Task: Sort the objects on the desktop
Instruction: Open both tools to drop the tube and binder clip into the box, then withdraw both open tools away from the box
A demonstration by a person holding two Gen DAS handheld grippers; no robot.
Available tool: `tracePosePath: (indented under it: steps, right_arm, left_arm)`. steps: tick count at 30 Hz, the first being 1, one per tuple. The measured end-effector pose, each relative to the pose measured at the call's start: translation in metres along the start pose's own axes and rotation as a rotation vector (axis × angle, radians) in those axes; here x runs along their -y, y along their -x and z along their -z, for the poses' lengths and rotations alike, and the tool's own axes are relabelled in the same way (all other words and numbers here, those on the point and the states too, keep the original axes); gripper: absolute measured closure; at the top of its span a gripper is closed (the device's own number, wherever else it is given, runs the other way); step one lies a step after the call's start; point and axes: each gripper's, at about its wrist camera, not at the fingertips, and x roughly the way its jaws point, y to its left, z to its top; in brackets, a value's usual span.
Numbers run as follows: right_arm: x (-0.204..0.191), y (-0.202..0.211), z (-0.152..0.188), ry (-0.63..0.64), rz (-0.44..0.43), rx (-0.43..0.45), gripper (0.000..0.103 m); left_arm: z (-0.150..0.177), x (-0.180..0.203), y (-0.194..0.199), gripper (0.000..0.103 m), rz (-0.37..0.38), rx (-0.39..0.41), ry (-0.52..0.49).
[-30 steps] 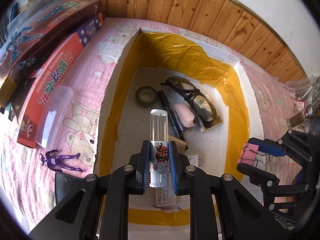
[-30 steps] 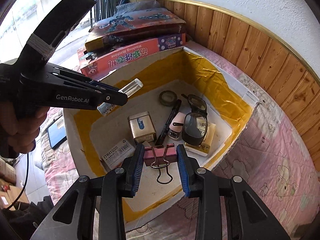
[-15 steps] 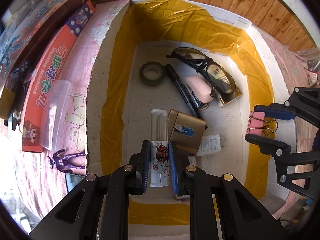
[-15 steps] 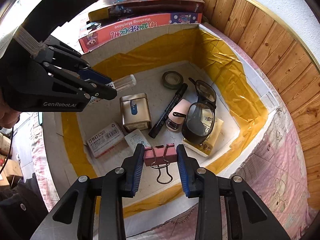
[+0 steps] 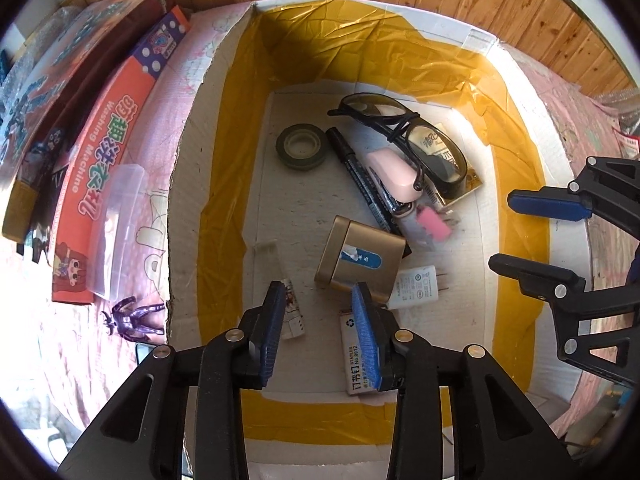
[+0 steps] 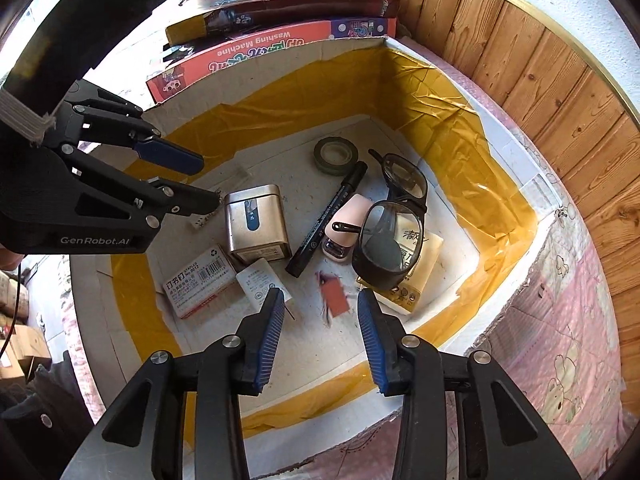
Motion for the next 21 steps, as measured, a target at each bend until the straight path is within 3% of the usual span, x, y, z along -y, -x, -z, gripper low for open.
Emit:
tracePosePath:
  steps: [9,10,13,21]
  right_arm:
    - [0.007,0.035,-0.003,-0.076,-0.017,0.087,0.063]
    - [0.006,0.040,-0.003,-0.080,-0.019,0.096,0.063]
    - [0.002,0.052,0.000,-0.079,-0.019,0.117,0.058]
    - [-0.034,0.061,0.022,0.019,0.031,0.104,0.055]
  left_arm:
    - [0.009,-0.004,0.028,0.064,-0.019,0.043,0.018]
    - [0.011,-0.004,0.033,0.064,-0.003,0.047,-0.015]
    - [0.018,-0.002,0.045,0.064,-0.013,0.072,-0.017]
    - [0.037,0.005,0.079,0.064,-0.034,0.155,-0.021]
